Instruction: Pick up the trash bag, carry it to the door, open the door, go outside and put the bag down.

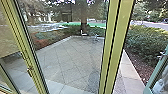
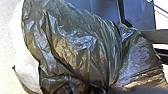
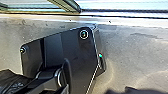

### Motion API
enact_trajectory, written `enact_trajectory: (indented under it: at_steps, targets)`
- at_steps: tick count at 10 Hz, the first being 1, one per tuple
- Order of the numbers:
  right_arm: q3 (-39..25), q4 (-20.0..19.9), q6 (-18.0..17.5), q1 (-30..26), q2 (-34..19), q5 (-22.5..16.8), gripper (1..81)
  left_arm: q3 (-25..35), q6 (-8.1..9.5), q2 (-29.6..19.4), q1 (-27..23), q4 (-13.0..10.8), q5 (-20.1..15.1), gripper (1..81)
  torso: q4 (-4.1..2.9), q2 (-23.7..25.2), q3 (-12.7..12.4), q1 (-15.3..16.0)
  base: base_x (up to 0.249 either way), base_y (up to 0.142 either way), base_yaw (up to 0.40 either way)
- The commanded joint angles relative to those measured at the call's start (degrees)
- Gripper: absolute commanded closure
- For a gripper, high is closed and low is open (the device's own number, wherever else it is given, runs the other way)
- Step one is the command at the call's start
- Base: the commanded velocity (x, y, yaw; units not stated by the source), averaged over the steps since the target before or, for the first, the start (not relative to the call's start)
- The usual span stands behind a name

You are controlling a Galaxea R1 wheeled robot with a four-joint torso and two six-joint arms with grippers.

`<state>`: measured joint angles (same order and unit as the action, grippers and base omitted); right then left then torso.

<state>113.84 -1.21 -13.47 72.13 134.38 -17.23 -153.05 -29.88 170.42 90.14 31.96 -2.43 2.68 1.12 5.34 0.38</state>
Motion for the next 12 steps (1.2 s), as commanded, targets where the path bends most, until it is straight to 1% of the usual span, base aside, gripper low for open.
enact_trajectory:
  at_steps: [1,2,4,5,6,7,8,9,10,12]
  targets:
    - [4.19,1.65,1.52,2.8,3.12,4.66,1.0,0.12,-0.18,-0.34,-2.46,0.12,-3.73,81.1,0.0,0.0,0.0,0.0,0.0,0.0,0.0]
    - [6.21,1.65,1.52,3.85,5.14,5.8,1.0,0.12,-0.27,-0.34,-2.72,0.12,-3.73,81.1,0.0,0.0,0.0,-0.02,0.0,0.0,0.0]
    - [8.58,2.26,2.31,5.44,8.12,6.67,1.0,0.03,-0.27,-0.52,-3.25,0.03,-3.73,81.1,0.0,0.02,-0.02,-0.02,0.0,0.0,0.0]
    - [9.82,2.35,2.48,6.23,9.53,7.03,1.0,-0.23,-0.18,-0.43,-3.43,0.03,-2.94,81.1,0.0,0.02,-0.02,-0.04,0.0,0.0,0.0]
    - [11.75,3.14,2.48,6.93,11.38,7.21,1.0,-0.32,-0.27,-0.34,-3.51,0.03,-1.35,81.1,0.0,0.02,-0.02,-0.04,0.0,0.0,0.0]
    - [14.82,3.93,2.48,7.63,13.93,7.91,1.0,-0.32,-0.27,-0.26,-3.69,0.03,-1.44,81.1,0.0,0.02,-0.04,-0.04,0.0,0.0,0.0]
    - [18.91,3.93,2.48,8.17,17.15,8.0,1.0,-0.32,-0.35,-0.17,-3.78,-0.23,-1.44,81.1,0.0,0.02,-0.04,-0.04,0.0,0.0,0.0]
    - [22.73,4.02,2.66,8.78,19.9,8.96,1.0,-0.32,-0.36,-0.08,-3.78,-0.32,-1.44,81.1,0.0,0.02,-0.04,-0.04,0.0,0.0,0.0]
    - [27.44,4.71,2.66,9.22,23.39,9.4,1.0,-0.32,-0.36,-0.08,-3.78,-0.41,-1.61,81.1,0.0,0.05,-0.04,-0.06,0.0,0.0,0.0]
    - [31.61,6.13,2.66,9.57,27.11,9.4,1.0,-0.32,-0.36,0.01,-3.78,-0.5,-1.79,81.1,0.0,0.05,-0.04,-0.06,0.0,0.0,0.0]
